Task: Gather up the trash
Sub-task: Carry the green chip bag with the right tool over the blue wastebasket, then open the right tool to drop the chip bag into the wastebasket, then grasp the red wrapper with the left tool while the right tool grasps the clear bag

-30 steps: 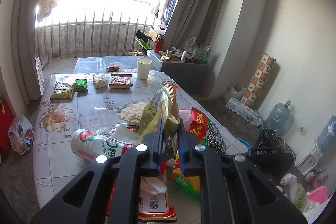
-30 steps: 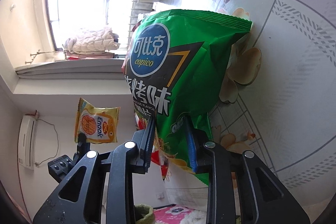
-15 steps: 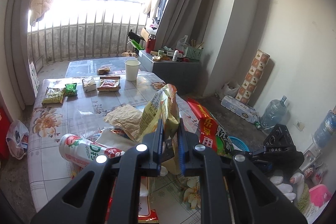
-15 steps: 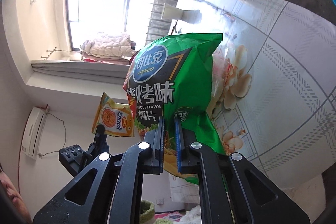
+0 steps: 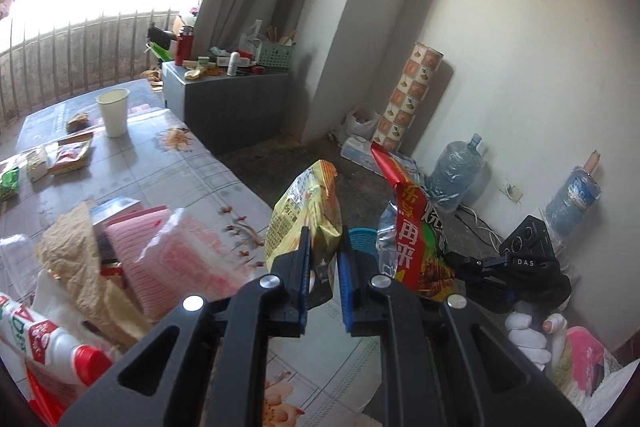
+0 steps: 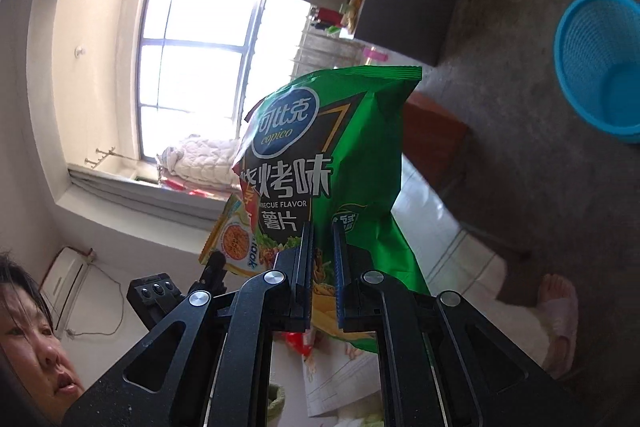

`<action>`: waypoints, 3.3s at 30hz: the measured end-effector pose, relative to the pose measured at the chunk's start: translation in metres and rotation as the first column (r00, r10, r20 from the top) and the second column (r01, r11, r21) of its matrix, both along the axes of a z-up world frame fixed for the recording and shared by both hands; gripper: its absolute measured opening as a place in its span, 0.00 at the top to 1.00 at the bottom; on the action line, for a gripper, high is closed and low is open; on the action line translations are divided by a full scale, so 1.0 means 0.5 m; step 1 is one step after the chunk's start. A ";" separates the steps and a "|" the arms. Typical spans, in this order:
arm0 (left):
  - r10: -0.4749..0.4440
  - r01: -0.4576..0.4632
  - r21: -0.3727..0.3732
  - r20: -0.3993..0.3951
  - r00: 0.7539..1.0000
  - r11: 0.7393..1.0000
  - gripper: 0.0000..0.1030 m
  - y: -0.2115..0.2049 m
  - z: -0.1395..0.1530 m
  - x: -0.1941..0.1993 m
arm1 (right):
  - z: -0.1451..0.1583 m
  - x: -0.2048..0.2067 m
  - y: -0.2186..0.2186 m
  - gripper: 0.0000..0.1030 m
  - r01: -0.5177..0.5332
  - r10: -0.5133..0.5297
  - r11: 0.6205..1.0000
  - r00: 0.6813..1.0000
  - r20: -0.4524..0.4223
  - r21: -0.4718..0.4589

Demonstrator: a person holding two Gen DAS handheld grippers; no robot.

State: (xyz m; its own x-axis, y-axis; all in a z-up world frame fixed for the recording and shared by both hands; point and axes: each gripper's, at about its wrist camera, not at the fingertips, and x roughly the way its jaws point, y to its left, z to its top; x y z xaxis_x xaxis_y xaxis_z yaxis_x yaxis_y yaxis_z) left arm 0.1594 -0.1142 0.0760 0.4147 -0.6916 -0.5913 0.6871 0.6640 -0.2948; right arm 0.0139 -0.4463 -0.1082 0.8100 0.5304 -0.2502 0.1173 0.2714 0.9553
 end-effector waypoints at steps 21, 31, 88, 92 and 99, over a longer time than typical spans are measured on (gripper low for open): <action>-0.175 0.407 0.329 -0.554 0.814 0.852 0.85 -0.800 -0.453 0.222 | -0.308 0.039 -0.351 0.86 0.365 -0.483 0.872 0.748 -0.455 -0.325; -0.102 0.332 0.310 -0.575 0.812 0.891 0.54 -0.798 -0.460 0.264 | -0.382 0.107 -0.374 0.40 0.314 -0.461 0.885 0.695 -0.553 -0.343; 0.015 -0.019 -0.010 -0.314 0.949 1.000 0.46 0.001 -0.026 0.151 | -0.045 0.101 -0.196 0.10 0.077 -0.262 0.834 0.927 -0.270 -0.547; 0.113 -0.139 -0.074 -0.276 0.955 0.988 0.43 0.156 -0.005 0.109 | 0.076 0.079 -0.071 0.07 0.133 -0.329 0.642 0.937 -0.114 -0.755; 0.399 -0.418 -0.084 -0.179 0.899 0.904 0.41 0.412 -0.007 0.006 | 0.166 0.048 0.097 0.07 0.324 -0.367 0.359 0.911 0.187 -0.875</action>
